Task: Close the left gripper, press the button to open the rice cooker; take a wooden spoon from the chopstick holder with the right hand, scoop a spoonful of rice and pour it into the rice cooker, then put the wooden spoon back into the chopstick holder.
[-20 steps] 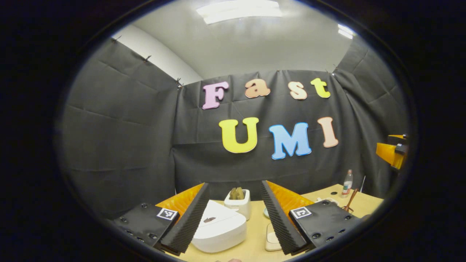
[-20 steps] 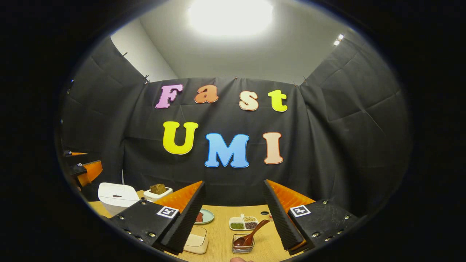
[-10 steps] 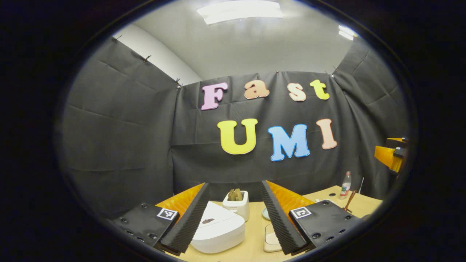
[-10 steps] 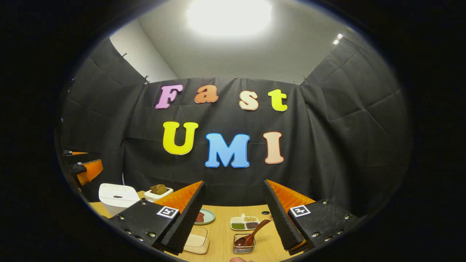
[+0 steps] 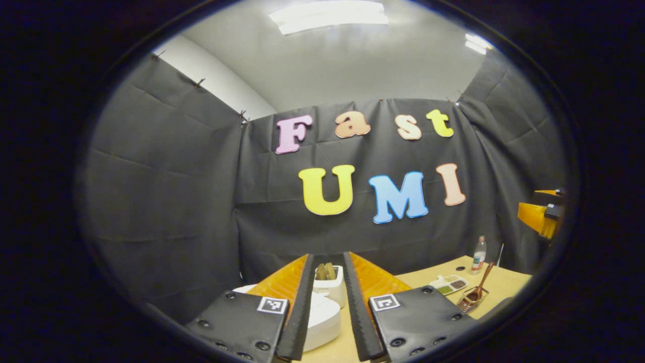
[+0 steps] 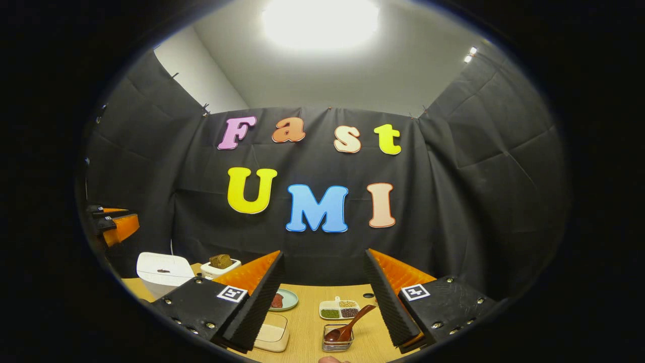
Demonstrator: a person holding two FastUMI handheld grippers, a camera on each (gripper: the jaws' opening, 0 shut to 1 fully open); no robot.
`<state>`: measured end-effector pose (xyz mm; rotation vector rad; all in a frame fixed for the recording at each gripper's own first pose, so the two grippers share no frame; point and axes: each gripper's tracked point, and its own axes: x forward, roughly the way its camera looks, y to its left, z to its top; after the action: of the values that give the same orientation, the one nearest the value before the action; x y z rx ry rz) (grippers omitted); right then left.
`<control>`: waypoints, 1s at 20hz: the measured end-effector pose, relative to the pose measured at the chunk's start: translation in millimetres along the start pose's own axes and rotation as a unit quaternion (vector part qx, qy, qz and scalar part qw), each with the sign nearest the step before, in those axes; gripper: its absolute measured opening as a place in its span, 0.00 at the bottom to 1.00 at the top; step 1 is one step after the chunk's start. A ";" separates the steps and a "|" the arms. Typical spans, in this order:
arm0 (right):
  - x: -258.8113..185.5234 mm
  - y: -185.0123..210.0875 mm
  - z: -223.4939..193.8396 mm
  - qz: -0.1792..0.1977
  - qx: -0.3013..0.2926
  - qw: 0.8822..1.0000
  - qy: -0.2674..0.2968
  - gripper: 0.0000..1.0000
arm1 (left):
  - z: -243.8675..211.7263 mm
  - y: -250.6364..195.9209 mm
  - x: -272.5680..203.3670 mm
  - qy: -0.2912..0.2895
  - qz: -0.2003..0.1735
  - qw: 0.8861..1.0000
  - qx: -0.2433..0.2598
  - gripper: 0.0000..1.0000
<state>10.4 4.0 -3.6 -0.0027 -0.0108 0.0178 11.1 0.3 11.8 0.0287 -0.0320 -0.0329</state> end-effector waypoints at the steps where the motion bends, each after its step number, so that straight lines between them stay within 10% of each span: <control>1: 0.3 0.3 0.7 0.001 0.000 1.000 -0.001 0.95 | 0.6 2.2 1.1 0.000 0.004 1.000 0.002 0.42; 9: -0.1 6.3 3.3 0.003 -0.001 1.000 -0.004 0.95 | 1.1 14.5 3.6 0.000 0.010 1.000 -0.006 0.09; 20: -4.1 5.5 0.5 -0.018 -0.001 1.000 0.005 0.95 | -38.8 56.6 60.8 0.042 -0.001 0.999 -0.035 0.09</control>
<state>6.2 9.5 -3.1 -0.0050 -0.0015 -0.0181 75.0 55.9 -23.4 -0.0400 0.0525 -0.0349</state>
